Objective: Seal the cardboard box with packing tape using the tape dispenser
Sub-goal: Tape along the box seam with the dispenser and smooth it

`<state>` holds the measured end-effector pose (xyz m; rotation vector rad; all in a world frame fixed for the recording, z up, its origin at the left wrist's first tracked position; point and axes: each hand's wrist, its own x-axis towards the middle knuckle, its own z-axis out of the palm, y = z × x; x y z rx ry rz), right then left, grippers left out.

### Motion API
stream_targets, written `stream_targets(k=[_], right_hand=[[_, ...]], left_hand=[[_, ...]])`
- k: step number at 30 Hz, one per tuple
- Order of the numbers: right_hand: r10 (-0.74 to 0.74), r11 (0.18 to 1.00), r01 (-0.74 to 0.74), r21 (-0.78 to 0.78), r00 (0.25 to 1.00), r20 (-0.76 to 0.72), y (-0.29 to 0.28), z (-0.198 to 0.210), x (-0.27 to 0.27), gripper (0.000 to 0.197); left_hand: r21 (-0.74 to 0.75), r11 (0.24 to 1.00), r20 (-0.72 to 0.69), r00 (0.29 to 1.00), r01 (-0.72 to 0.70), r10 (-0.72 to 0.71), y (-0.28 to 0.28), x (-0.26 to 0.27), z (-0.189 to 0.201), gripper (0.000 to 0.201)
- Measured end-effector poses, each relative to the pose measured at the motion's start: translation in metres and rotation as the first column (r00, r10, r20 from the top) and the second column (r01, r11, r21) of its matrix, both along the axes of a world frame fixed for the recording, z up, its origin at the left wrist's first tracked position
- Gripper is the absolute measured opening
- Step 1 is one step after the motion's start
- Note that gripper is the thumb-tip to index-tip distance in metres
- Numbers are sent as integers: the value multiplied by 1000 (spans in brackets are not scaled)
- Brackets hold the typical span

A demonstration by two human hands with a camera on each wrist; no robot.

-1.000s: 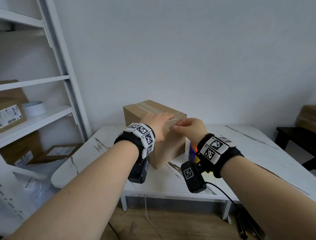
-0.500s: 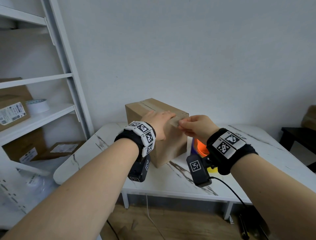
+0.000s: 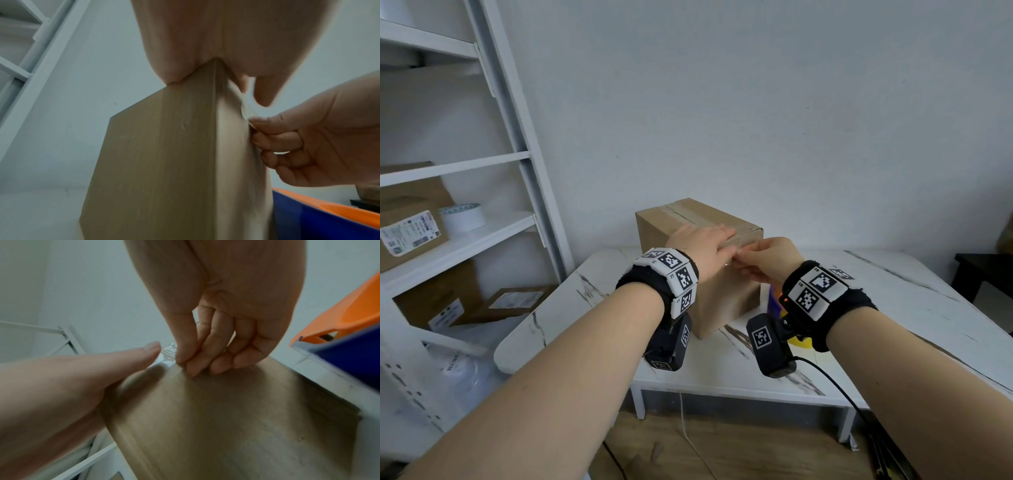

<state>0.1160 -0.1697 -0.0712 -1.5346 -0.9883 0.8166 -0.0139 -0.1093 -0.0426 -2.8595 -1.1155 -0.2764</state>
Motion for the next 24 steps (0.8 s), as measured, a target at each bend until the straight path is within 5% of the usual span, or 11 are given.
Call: stream_targets(k=[3, 9, 14, 19, 22, 24], right_hand=[[0, 1000, -1, -28, 1000, -15, -3, 3, 0, 18], [-135, 978, 178, -112, 939, 315, -7, 6, 5, 25], [-38, 994, 32, 105, 998, 55, -3, 21, -12, 20], [-10, 998, 8, 63, 1000, 29, 3, 21, -17, 14], [11, 999, -3, -54, 988, 153, 2, 11, -11, 10], [-116, 993, 116, 21, 933, 342, 3, 6, -8, 12]], left_hand=[[31, 999, 47, 999, -8, 7, -3, 1, -2, 46], [53, 999, 52, 999, -8, 5, -4, 1, -3, 48], [83, 996, 90, 996, -21, 14, -7, 2, -3, 47], [107, 994, 60, 998, -16, 9, -4, 1, -4, 50], [109, 994, 32, 999, 5, -8, -1, 1, -5, 57], [111, 994, 29, 1000, 5, -8, 2, 2, -7, 59]])
